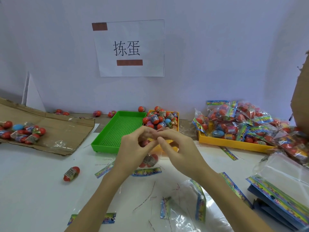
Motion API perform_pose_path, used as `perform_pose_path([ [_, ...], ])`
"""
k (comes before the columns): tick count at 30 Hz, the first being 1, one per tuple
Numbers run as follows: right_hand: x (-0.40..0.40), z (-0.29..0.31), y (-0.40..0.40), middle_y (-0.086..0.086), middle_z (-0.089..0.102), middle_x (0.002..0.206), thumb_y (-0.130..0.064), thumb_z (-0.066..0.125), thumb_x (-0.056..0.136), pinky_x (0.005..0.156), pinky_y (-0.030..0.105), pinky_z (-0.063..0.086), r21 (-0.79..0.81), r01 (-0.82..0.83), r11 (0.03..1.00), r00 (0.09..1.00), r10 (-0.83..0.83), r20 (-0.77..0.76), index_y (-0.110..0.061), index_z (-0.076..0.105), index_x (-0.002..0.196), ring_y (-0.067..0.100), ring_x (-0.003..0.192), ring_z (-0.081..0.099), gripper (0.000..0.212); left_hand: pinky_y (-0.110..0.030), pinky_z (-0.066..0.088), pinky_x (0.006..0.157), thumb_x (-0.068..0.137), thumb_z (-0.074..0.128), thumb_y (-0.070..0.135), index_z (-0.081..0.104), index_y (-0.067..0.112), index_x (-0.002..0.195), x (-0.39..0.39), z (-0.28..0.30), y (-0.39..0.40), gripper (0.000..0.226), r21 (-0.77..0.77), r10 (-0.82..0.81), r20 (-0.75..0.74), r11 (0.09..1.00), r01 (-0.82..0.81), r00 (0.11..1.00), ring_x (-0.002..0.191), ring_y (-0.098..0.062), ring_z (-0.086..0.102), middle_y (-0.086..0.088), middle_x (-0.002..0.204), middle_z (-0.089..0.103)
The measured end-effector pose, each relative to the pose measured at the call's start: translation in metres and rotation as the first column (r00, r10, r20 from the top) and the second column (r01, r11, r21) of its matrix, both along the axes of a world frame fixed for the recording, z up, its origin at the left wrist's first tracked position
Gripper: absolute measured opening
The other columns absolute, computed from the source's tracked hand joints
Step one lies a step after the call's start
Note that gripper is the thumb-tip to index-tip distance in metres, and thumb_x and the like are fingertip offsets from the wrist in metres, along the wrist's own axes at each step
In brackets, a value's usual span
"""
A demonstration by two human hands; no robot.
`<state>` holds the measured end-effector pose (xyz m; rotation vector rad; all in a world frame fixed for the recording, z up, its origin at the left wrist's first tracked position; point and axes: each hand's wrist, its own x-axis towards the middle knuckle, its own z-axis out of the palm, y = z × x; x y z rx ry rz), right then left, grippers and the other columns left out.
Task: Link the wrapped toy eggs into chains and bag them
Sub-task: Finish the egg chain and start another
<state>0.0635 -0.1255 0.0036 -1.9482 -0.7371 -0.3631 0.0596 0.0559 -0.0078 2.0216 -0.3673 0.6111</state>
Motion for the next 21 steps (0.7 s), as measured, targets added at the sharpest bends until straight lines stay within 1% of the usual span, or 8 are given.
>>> perform_pose_path([
  [3,0.005,-0.003,-0.001,-0.017,0.07,0.115,-0.016,0.057,0.104,0.084,0.012,0.05,0.095,0.086,0.992,0.996,-0.087,0.009,-0.023,0.072,0.121,0.0,0.11,0.062,0.023,-0.032,0.063,0.072,0.084,0.086,0.028,0.074,0.023,0.102,0.007,0.004,0.017,0.022,-0.13,0.111,-0.086,0.984,-0.121,0.99,0.076,-0.01,0.075,0.009,0.087,0.077],
  [5,0.011,-0.009,0.0,-0.017,0.069,0.116,-0.017,0.056,0.105,0.086,0.011,0.049,0.039,0.112,0.993,0.994,-0.112,0.003,-0.023,0.072,0.12,-0.002,0.111,0.061,0.023,-0.032,0.064,0.07,0.085,0.085,0.025,0.073,0.02,0.1,0.01,0.004,0.027,0.021,-0.225,0.179,-0.132,0.952,-0.206,0.975,0.071,-0.011,0.076,0.002,0.087,0.078],
  [8,0.019,-0.021,0.011,-0.014,0.064,0.13,-0.026,0.052,0.107,0.097,0.011,0.042,-0.159,0.05,0.986,0.998,-0.056,-0.033,-0.023,0.069,0.126,-0.005,0.122,0.053,0.025,-0.037,0.066,0.071,0.087,0.084,0.026,0.072,0.017,0.102,0.012,0.003,0.035,0.022,-0.331,0.238,-0.192,0.898,-0.291,0.952,0.07,-0.015,0.077,-0.002,0.089,0.078],
  [10,0.023,-0.029,0.025,-0.014,0.056,0.142,-0.038,0.047,0.108,0.11,0.025,0.034,-0.337,0.036,0.941,0.999,-0.046,-0.022,-0.029,0.063,0.135,0.001,0.134,0.043,0.033,-0.044,0.066,0.075,0.087,0.084,0.027,0.072,0.017,0.104,0.013,0.003,0.036,0.023,-0.384,0.231,-0.218,0.873,-0.3,0.948,0.073,-0.019,0.078,-0.003,0.091,0.079],
  [12,0.023,-0.035,0.038,-0.016,0.05,0.148,-0.05,0.037,0.107,0.11,0.036,0.026,-0.489,0.094,0.867,0.995,-0.09,0.031,-0.038,0.056,0.142,0.009,0.137,0.035,0.041,-0.048,0.065,0.079,0.087,0.084,0.027,0.072,0.017,0.105,0.013,0.003,0.037,0.025,-0.423,0.204,-0.234,0.859,-0.289,0.95,0.077,-0.022,0.079,-0.005,0.092,0.079],
  [14,0.023,-0.039,0.045,-0.017,0.051,0.146,-0.059,0.025,0.105,0.105,0.039,0.026,-0.566,0.144,0.812,0.99,-0.122,0.077,-0.042,0.05,0.143,0.012,0.131,0.035,0.048,-0.05,0.065,0.082,0.087,0.084,0.025,0.071,0.015,0.108,0.013,0.003,0.038,0.026,-0.439,0.185,-0.243,0.854,-0.278,0.952,0.08,-0.023,0.079,-0.006,0.094,0.079],
  [17,0.024,-0.042,0.046,-0.019,0.056,0.14,-0.059,0.018,0.104,0.101,0.039,0.025,-0.601,0.161,0.783,0.987,-0.128,0.098,-0.044,0.047,0.142,0.012,0.127,0.035,0.05,-0.052,0.064,0.083,0.088,0.083,0.026,0.069,0.015,0.111,0.012,0.003,0.037,0.028,-0.425,0.173,-0.251,0.865,-0.269,0.952,0.081,-0.022,0.079,-0.005,0.095,0.079],
  [21,0.026,-0.041,0.045,-0.018,0.059,0.138,-0.048,0.03,0.109,0.102,0.039,0.026,-0.517,0.14,0.845,0.99,-0.122,0.068,-0.04,0.055,0.14,0.011,0.126,0.036,0.04,-0.045,0.064,0.084,0.092,0.077,0.032,0.063,0.024,0.116,0.012,0.004,0.034,0.029,-0.371,0.18,-0.236,0.891,-0.26,0.955,0.085,-0.021,0.079,-0.004,0.099,0.079],
])
